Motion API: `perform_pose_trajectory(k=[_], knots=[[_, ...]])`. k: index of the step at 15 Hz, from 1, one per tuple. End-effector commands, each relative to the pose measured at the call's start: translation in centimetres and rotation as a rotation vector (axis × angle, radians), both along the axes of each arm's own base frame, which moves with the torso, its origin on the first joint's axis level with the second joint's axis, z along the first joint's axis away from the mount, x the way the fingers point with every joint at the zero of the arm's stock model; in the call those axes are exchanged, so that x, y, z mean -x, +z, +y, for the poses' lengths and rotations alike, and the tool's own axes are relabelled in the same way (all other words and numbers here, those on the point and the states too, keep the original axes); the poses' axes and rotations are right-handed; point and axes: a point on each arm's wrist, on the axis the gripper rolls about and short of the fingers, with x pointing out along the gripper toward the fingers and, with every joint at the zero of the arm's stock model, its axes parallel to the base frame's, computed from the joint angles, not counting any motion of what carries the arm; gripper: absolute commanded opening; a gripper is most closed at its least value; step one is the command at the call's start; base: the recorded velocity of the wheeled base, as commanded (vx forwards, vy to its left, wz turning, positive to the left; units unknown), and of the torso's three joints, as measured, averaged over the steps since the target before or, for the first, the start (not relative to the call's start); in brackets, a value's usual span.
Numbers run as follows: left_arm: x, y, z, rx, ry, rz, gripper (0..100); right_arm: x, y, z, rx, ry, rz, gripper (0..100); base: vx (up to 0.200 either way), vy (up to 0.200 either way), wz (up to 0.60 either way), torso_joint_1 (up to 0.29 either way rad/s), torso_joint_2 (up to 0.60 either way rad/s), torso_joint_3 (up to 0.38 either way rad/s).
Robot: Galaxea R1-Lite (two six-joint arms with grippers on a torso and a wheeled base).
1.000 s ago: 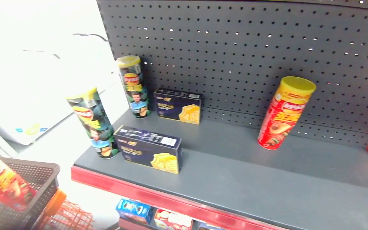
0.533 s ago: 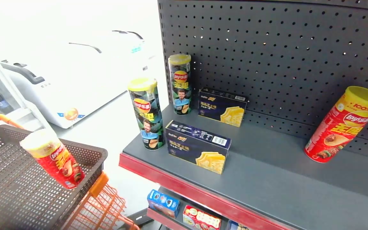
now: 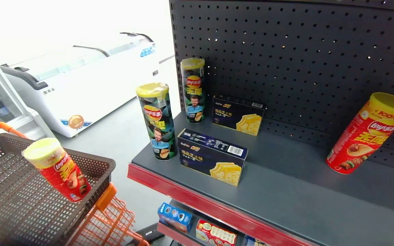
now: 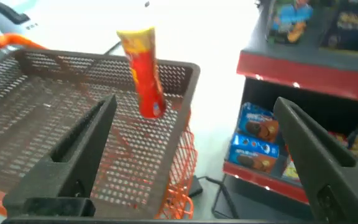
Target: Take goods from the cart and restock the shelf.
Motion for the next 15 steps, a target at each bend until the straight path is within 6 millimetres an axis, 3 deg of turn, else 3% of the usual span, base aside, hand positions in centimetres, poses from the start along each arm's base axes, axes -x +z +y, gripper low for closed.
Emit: perform_pose_trajectory(k=[1,3,7,11,15], knots=[[-3.2,4.0,0.2,-0.008,0.082,0.13,100,0.0,0.0,0.0,0.002,0.0,0.002,100,0.0,0.0,0.0,0.0,0.0,0.0],[-5.5,4.5,0.6,0.024,0.202,0.213,100,0.0,0.0,0.0,0.002,0.0,0.001,100,0.0,0.0,0.0,0.0,0.0,0.0],[-9.3,4.4,1.6,0.005,0.144,0.323,100,0.0,0.0,0.0,0.002,0.0,0.001,100,0.0,0.0,0.0,0.0,0.0,0.0],[-12.8,2.5,3.6,-0.041,0.317,0.38,100,0.0,0.0,0.0,0.002,0.0,0.002,100,0.0,0.0,0.0,0.0,0.0,0.0],[-15.9,0.4,4.6,0.038,0.314,0.442,100,0.0,0.0,0.0,0.002,0.0,0.001,100,0.0,0.0,0.0,0.0,0.0,0.0]])
